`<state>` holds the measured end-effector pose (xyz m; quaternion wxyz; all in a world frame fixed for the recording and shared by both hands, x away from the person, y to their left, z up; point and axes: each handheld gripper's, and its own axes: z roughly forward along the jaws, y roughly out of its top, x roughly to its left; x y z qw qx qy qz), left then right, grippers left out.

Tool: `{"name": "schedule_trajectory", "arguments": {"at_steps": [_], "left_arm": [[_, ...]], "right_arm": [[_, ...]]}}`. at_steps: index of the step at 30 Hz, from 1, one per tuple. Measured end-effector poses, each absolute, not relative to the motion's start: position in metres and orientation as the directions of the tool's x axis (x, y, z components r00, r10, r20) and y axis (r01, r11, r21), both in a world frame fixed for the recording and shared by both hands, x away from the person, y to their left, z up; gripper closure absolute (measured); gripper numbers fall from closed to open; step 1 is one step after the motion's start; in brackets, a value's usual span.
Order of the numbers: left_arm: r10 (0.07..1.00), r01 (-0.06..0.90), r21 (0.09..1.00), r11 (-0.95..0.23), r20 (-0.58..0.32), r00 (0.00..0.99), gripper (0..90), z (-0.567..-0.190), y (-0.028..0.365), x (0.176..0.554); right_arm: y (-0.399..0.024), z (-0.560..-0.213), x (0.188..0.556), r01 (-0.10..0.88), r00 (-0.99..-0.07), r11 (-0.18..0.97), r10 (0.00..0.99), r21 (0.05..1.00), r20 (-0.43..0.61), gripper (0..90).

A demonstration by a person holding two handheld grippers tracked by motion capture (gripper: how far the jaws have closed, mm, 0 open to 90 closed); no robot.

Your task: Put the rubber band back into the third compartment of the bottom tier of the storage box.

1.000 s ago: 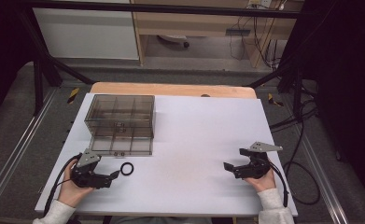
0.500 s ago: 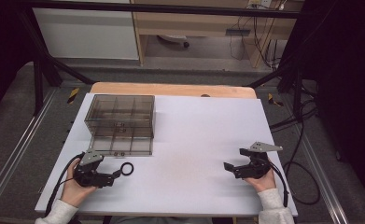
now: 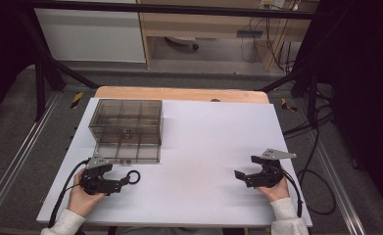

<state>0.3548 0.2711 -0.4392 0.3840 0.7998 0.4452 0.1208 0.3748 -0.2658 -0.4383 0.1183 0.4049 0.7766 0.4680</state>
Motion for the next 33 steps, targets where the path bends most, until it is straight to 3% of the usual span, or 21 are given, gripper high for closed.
{"name": "schedule_trajectory", "arguments": {"at_steps": [7, 33], "left_arm": [[0.817, 0.628, 0.711, -0.317, -0.132, 0.562, 15.0, -0.441, 0.266, 0.356], [0.842, 0.669, 0.687, -0.283, -0.156, 0.516, 50.8, -0.441, 0.254, 0.356]], "right_arm": [[-0.266, -0.438, 0.374, 0.517, -0.645, 0.234, 0.738, 0.824, 0.195, 0.6], [-0.266, -0.438, 0.374, 0.515, -0.645, 0.233, 0.739, 0.825, 0.194, 0.6]]}}
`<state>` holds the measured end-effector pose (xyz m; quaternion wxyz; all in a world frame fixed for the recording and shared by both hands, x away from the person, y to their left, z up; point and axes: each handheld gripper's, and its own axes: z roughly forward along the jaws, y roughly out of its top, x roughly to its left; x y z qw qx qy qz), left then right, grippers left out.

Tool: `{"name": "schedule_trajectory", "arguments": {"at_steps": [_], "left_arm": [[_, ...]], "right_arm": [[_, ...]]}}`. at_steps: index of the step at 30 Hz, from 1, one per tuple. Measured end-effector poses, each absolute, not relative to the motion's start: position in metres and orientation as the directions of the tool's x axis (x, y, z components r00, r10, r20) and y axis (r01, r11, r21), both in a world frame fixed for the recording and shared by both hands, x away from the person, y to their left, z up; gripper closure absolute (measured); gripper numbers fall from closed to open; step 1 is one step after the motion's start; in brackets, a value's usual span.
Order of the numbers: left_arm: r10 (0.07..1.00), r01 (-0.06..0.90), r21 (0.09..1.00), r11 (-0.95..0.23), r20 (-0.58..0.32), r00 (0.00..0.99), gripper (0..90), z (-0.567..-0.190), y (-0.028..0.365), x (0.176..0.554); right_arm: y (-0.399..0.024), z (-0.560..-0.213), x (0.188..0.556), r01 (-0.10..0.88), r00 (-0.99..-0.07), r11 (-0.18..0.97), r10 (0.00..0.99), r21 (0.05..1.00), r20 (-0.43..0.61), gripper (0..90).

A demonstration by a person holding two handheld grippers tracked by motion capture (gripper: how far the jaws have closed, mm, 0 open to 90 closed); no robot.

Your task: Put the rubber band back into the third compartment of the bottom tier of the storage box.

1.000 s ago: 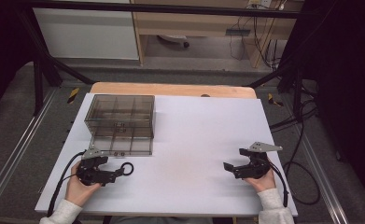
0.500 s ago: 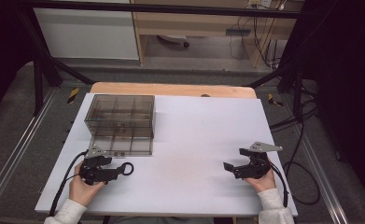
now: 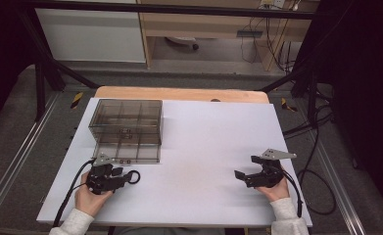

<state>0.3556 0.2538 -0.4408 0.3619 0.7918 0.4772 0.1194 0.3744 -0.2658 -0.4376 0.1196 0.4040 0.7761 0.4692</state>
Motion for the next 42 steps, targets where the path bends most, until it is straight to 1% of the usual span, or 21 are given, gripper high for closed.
{"name": "schedule_trajectory", "arguments": {"at_steps": [7, 13, 24, 42], "left_arm": [[0.843, 0.672, 0.686, -0.279, -0.161, 0.513, 58.3, -0.441, 0.252, 0.355], [0.845, 0.668, 0.681, -0.298, -0.138, 0.518, 64.4, -0.442, 0.249, 0.355], [0.856, 0.660, 0.683, -0.313, -0.099, 0.508, 73.1, -0.445, 0.244, 0.357], [0.857, 0.646, 0.687, -0.332, -0.067, 0.512, 78.2, -0.446, 0.242, 0.356]], "right_arm": [[-0.266, -0.437, 0.374, 0.515, -0.645, 0.233, 0.739, 0.825, 0.194, 0.6], [-0.266, -0.437, 0.374, 0.515, -0.645, 0.233, 0.739, 0.825, 0.194, 0.6], [-0.266, -0.437, 0.374, 0.514, -0.645, 0.233, 0.739, 0.826, 0.193, 0.6], [-0.266, -0.437, 0.374, 0.514, -0.645, 0.233, 0.740, 0.826, 0.193, 0.6]]}}
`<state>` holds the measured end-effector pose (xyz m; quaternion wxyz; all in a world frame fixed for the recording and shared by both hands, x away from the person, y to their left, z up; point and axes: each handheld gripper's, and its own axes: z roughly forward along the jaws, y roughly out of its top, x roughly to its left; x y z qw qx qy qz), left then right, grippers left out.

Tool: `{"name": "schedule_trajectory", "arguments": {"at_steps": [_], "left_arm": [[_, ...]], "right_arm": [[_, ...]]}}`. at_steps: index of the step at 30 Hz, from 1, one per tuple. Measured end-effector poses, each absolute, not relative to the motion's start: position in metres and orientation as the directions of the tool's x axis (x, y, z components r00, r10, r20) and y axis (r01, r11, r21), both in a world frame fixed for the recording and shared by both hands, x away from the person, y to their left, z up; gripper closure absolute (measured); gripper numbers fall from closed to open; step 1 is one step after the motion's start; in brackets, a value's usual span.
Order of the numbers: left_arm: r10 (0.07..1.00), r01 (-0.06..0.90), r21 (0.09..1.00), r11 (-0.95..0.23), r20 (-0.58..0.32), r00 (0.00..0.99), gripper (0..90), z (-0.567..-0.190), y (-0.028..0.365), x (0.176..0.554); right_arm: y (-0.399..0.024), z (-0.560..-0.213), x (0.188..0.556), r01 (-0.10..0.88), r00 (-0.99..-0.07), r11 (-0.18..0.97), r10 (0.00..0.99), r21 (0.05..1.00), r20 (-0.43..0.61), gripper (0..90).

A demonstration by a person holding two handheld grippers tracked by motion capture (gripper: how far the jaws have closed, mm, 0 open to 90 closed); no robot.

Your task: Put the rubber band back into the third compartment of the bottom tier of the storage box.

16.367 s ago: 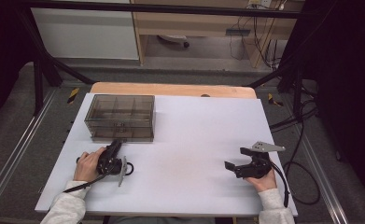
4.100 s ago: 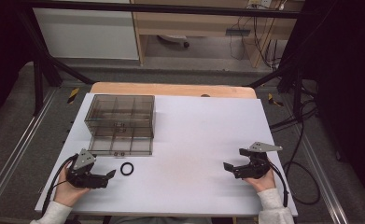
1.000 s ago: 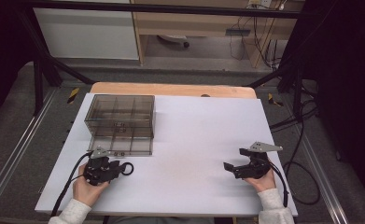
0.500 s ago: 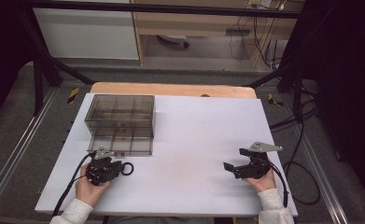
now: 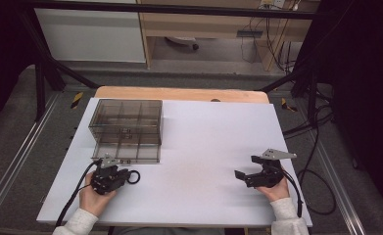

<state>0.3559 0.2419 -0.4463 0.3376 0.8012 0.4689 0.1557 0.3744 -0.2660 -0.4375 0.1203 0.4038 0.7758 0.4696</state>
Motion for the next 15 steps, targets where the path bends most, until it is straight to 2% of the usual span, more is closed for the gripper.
{"name": "schedule_trajectory", "arguments": {"at_steps": [15], "left_arm": [[0.854, 0.640, 0.684, -0.349, -0.048, 0.517, 82.7, -0.4462, 0.2419, 0.3569]], "right_arm": [[-0.2661, -0.4375, 0.3745, 0.512, -0.645, 0.232, 0.740, 0.827, 0.192, 0.6]]}}
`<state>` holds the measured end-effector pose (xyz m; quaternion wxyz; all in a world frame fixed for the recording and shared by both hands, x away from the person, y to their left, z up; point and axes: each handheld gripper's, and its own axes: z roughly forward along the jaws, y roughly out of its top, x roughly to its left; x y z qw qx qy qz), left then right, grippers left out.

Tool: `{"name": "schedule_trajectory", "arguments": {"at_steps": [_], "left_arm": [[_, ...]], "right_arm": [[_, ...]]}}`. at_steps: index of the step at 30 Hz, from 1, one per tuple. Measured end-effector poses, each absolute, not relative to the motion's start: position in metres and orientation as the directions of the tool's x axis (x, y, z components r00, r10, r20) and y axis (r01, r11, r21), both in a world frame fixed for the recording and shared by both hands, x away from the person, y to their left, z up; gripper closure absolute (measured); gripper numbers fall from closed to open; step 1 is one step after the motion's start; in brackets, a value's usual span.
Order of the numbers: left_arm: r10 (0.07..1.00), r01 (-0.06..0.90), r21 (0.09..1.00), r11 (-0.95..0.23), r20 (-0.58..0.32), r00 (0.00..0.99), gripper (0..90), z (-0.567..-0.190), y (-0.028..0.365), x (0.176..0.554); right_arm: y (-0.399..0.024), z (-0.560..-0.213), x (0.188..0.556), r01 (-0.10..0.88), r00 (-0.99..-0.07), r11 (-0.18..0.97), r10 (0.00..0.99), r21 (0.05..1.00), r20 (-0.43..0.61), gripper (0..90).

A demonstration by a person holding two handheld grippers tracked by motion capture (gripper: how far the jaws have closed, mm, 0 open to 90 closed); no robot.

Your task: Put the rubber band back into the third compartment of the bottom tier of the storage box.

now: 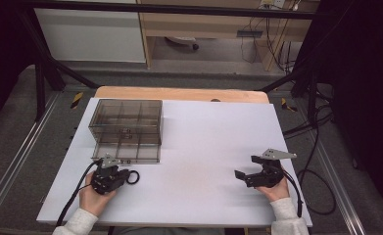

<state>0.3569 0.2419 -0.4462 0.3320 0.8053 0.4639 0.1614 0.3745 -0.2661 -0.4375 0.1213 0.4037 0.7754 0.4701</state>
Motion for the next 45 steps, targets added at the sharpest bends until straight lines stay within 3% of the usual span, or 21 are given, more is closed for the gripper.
{"name": "schedule_trajectory", "arguments": {"at_steps": [45], "left_arm": [[0.855, 0.635, 0.706, -0.312, -0.082, 0.512, 87.5, -0.4397, 0.2471, 0.3539]], "right_arm": [[-0.2659, -0.4375, 0.3744, 0.514, -0.646, 0.232, 0.738, 0.826, 0.195, 0.6]]}}
